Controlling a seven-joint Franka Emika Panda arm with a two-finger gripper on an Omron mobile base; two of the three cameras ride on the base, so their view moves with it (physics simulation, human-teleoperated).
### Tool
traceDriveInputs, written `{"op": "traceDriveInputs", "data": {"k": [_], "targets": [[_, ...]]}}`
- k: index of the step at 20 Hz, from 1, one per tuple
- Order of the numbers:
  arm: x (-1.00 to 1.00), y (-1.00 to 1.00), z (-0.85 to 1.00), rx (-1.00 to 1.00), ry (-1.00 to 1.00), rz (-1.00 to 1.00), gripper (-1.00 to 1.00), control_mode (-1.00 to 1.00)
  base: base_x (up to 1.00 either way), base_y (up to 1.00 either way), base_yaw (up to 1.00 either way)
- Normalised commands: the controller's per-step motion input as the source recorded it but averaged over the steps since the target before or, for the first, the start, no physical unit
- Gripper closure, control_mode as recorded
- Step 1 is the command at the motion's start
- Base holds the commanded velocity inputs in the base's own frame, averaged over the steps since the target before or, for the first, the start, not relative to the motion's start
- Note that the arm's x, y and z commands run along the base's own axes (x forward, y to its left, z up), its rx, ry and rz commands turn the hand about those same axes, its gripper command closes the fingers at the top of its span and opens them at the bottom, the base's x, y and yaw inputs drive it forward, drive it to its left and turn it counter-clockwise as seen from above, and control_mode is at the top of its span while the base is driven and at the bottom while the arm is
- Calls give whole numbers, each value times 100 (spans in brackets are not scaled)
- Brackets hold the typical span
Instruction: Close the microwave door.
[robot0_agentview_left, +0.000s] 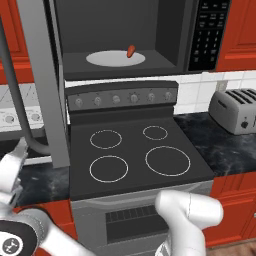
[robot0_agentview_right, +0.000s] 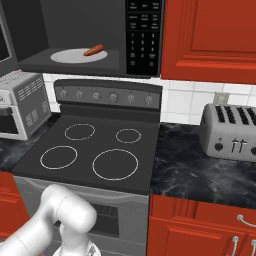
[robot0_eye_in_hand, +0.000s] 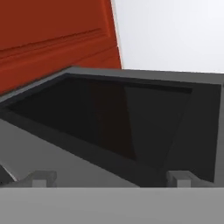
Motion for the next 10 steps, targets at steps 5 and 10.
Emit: {"op": "traceDriveInputs", "data": {"k": [5, 10], "targets": [[8, -37, 58, 4, -13, -11, -100, -100, 0, 0, 0], [3, -66, 55, 17, -7, -2, -100, -100, 0, 0, 0]]}}
